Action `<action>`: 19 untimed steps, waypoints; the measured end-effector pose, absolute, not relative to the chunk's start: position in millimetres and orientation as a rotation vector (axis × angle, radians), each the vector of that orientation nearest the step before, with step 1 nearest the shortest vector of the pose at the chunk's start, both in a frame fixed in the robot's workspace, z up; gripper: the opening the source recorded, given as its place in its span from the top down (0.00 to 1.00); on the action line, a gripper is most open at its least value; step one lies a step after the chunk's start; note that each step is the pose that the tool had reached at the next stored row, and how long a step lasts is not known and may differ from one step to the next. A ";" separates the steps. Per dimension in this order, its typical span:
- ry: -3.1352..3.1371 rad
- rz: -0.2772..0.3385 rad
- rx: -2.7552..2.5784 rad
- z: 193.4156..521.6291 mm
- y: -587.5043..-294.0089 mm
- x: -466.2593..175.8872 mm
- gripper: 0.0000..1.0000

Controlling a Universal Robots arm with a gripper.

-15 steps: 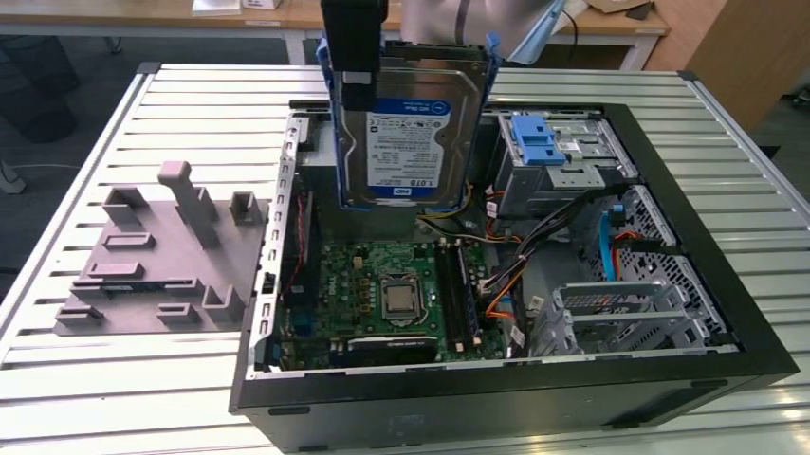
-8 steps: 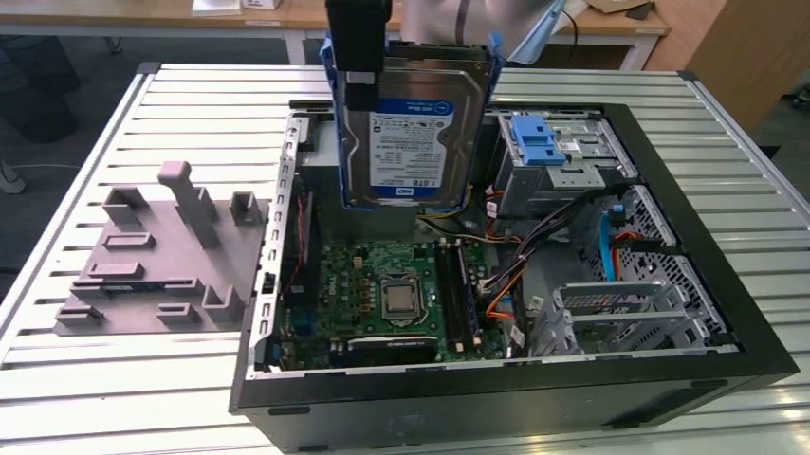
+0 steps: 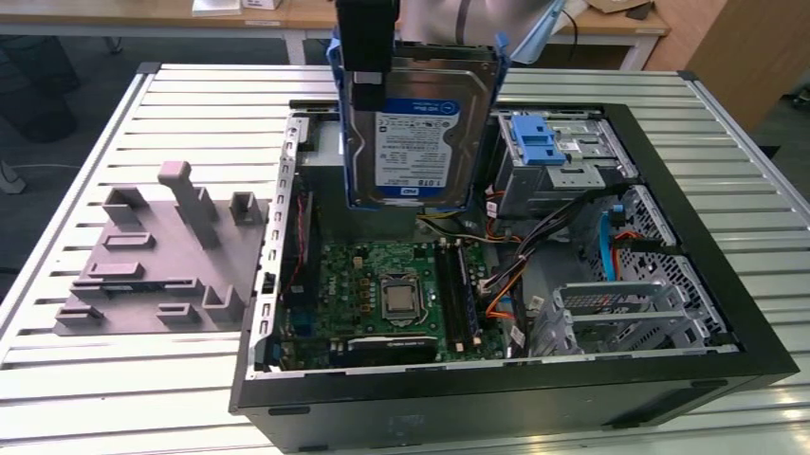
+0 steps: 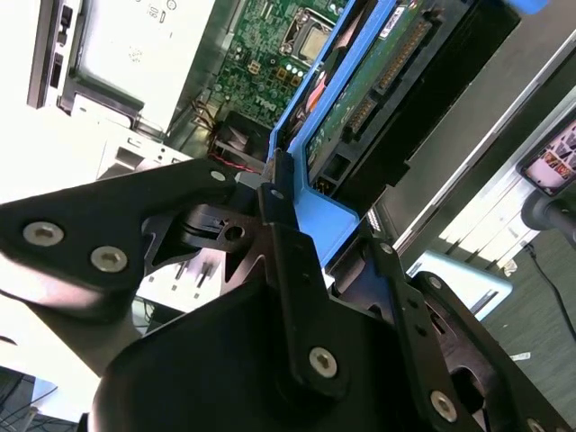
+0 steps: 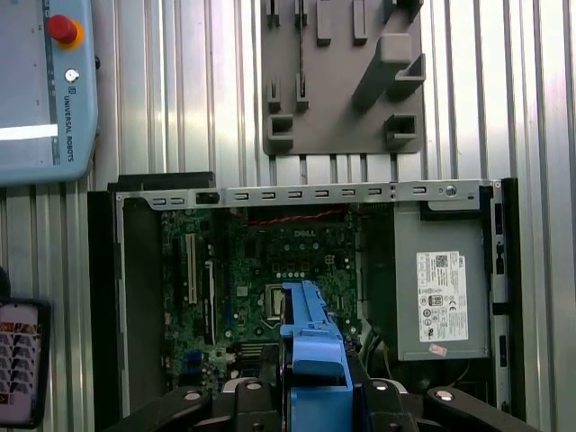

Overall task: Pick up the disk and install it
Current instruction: 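Pick up the disk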

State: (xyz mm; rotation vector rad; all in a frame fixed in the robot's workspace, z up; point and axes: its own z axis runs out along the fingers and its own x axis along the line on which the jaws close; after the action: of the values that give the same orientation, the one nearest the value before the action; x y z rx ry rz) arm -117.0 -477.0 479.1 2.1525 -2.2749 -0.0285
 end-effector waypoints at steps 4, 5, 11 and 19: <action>-2.275 -0.029 2.153 479.1 -477.0 -115.8 0.63; -2.275 -0.028 2.152 479.1 -477.0 -115.5 0.63; -2.275 -0.028 2.153 479.1 -477.0 -113.6 0.63; -2.275 -0.028 2.153 479.1 -477.0 -111.1 0.63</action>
State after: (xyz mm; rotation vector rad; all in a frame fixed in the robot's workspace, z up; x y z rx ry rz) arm -111.1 -477.0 479.1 2.1525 -2.2748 -0.0285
